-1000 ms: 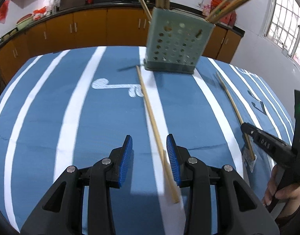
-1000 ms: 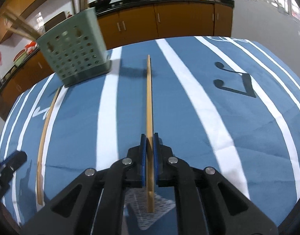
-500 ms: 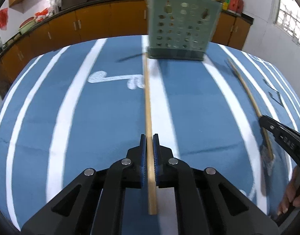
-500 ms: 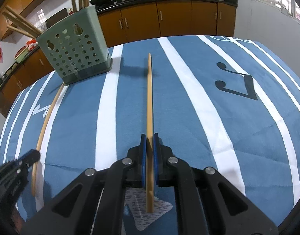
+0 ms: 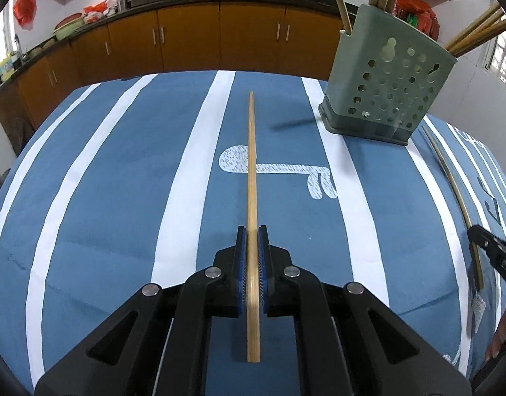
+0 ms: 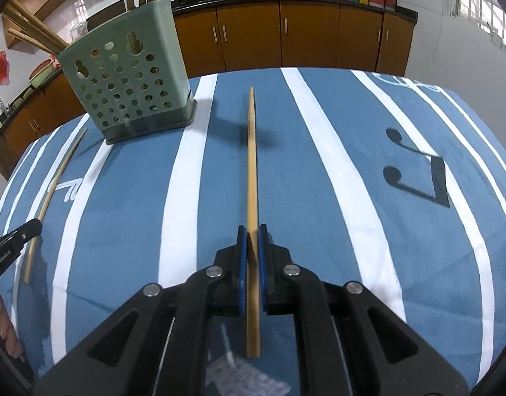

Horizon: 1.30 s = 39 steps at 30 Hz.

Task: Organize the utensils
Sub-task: 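Lift both chopsticks upright and carry them over the green holder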

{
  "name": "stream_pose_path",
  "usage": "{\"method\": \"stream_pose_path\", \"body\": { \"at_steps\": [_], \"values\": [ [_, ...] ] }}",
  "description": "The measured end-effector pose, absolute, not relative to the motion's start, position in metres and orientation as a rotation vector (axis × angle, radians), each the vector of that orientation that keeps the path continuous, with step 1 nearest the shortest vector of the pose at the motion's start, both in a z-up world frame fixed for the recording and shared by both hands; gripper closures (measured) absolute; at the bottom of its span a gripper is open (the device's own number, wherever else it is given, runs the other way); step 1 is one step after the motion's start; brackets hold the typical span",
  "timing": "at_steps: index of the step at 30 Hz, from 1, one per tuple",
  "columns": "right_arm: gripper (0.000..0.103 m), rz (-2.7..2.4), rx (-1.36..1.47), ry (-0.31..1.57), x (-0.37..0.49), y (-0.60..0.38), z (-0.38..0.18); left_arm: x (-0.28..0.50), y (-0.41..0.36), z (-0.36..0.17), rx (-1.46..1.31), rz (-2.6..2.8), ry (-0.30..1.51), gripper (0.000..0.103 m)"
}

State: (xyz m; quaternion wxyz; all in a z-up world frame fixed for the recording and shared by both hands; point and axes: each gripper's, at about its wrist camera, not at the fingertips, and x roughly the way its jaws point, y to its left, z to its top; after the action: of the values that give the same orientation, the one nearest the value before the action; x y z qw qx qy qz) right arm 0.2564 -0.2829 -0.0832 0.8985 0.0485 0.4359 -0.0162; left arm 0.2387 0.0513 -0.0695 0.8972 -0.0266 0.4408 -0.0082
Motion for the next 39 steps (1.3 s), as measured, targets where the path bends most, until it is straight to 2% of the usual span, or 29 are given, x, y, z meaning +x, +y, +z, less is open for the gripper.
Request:
{"method": "stream_pose_path", "body": {
  "at_steps": [30, 39],
  "values": [
    [0.095, -0.012, 0.086, 0.874, 0.255, -0.285, -0.082, 0.235, 0.045, -0.069, 0.019, -0.016, 0.903, 0.096],
    [0.095, -0.009, 0.101, 0.714, 0.233, -0.296, -0.026, 0.219, 0.060, -0.027, -0.027, -0.056, 0.829, 0.096]
  ]
}}
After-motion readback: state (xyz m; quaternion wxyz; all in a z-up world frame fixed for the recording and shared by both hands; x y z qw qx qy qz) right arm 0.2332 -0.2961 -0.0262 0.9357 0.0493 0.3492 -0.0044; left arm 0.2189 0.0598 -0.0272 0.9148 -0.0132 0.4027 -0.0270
